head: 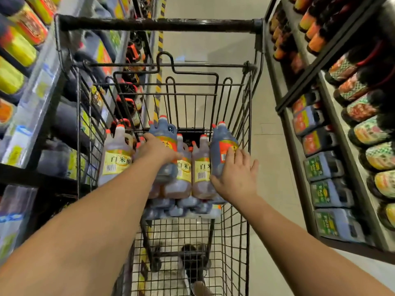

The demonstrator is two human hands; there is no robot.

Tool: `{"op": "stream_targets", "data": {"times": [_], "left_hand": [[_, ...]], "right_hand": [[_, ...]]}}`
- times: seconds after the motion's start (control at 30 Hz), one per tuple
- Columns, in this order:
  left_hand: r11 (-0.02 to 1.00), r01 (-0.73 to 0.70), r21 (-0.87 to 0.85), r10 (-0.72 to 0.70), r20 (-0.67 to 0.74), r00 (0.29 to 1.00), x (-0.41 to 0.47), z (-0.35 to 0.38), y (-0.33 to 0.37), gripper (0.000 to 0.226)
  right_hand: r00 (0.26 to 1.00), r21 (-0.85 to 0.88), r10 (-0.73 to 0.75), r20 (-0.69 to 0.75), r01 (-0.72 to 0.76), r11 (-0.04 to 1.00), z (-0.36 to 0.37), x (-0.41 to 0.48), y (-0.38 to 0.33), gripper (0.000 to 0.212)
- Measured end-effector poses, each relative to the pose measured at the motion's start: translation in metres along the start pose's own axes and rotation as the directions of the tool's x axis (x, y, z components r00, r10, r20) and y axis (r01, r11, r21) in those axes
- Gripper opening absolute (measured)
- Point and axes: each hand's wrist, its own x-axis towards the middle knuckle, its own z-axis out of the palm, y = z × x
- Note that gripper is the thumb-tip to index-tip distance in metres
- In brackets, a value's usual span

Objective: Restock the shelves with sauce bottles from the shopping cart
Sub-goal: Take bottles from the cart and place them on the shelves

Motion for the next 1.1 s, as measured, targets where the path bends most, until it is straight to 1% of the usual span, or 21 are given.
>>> {"op": "stream_targets", "data": {"times": [0.07, 0.2, 0.27, 0.33, 0.37, 0.47, 0.53, 0.6, 0.7, 0.77, 0.8, 0.87, 0.93, 1.03, 1.1], "left_hand": [[0.999, -0.012, -0.040, 0.011, -0.016, 1.000, 0.000, 0.001, -0.006, 0.131], [0.970, -0.078, -0.230, 0.064, -0.066, 0.996, -0.009, 0.003, -0.023, 0.116], [0.936, -0.108, -0.335, 0.081, -0.092, 0.992, -0.017, 0.003, -0.034, 0.107], [0.899, -0.124, -0.420, 0.091, -0.099, 0.991, -0.025, 0.004, -0.046, 0.102], [0.882, -0.131, -0.452, 0.095, -0.101, 0.990, -0.031, 0.005, -0.054, 0.102], [0.856, -0.164, -0.491, 0.114, -0.130, 0.985, -0.048, 0.005, -0.075, 0.104], [0.856, -0.187, -0.482, 0.121, -0.164, 0.979, -0.057, 0.005, -0.089, 0.106], [0.843, -0.185, -0.505, 0.114, -0.167, 0.979, -0.065, 0.004, -0.100, 0.111], [0.830, -0.170, -0.531, 0.092, -0.170, 0.981, -0.074, 0.005, -0.120, 0.109], [0.832, -0.159, -0.532, 0.071, -0.181, 0.981, -0.080, 0.005, -0.134, 0.110], [0.828, -0.148, -0.541, 0.058, -0.180, 0.982, -0.082, 0.005, -0.141, 0.113], [0.798, -0.145, -0.585, 0.048, -0.178, 0.983, -0.088, 0.008, -0.154, 0.117], [0.769, -0.141, -0.623, 0.039, -0.175, 0.984, -0.094, 0.011, -0.165, 0.115], [0.747, -0.132, -0.651, 0.021, -0.176, 0.984, -0.102, 0.013, -0.177, 0.111], [0.737, -0.135, -0.662, 0.015, -0.184, 0.983, -0.109, 0.014, -0.182, 0.105]], "right_hand": [[0.999, -0.020, 0.036, -0.003, -0.036, 0.999, -0.003, 0.001, -0.005, 0.087], [0.998, -0.136, 0.059, -0.031, -0.063, 0.989, -0.014, 0.008, -0.016, 0.062], [0.997, -0.128, 0.077, -0.003, -0.077, 0.989, -0.023, 0.017, -0.022, 0.060], [0.993, -0.106, 0.101, 0.058, -0.094, 0.990, -0.029, 0.030, -0.026, 0.068], [0.991, -0.126, 0.102, 0.091, -0.090, 0.988, -0.031, 0.037, -0.028, 0.072], [0.978, -0.177, 0.131, 0.163, -0.101, 0.979, -0.034, 0.058, -0.029, 0.075], [0.964, -0.171, 0.174, 0.201, -0.140, 0.975, -0.034, 0.065, -0.034, 0.080], [0.941, -0.162, 0.259, 0.217, -0.227, 0.960, -0.033, 0.065, -0.040, 0.092], [0.918, -0.135, 0.340, 0.205, -0.317, 0.939, -0.029, 0.065, -0.043, 0.110], [0.915, -0.103, 0.353, 0.192, -0.339, 0.935, -0.028, 0.069, -0.043, 0.114], [0.917, -0.114, 0.353, 0.187, -0.337, 0.935, -0.027, 0.070, -0.043, 0.112], [0.919, -0.148, 0.355, 0.171, -0.332, 0.932, -0.026, 0.072, -0.044, 0.100], [0.930, -0.184, 0.337, 0.145, -0.310, 0.933, -0.025, 0.070, -0.044, 0.093], [0.959, -0.207, 0.271, 0.080, -0.250, 0.946, -0.020, 0.064, -0.041, 0.101], [0.960, -0.107, 0.267, 0.083, -0.258, 0.960, -0.021, 0.058, -0.040, 0.108]]}}
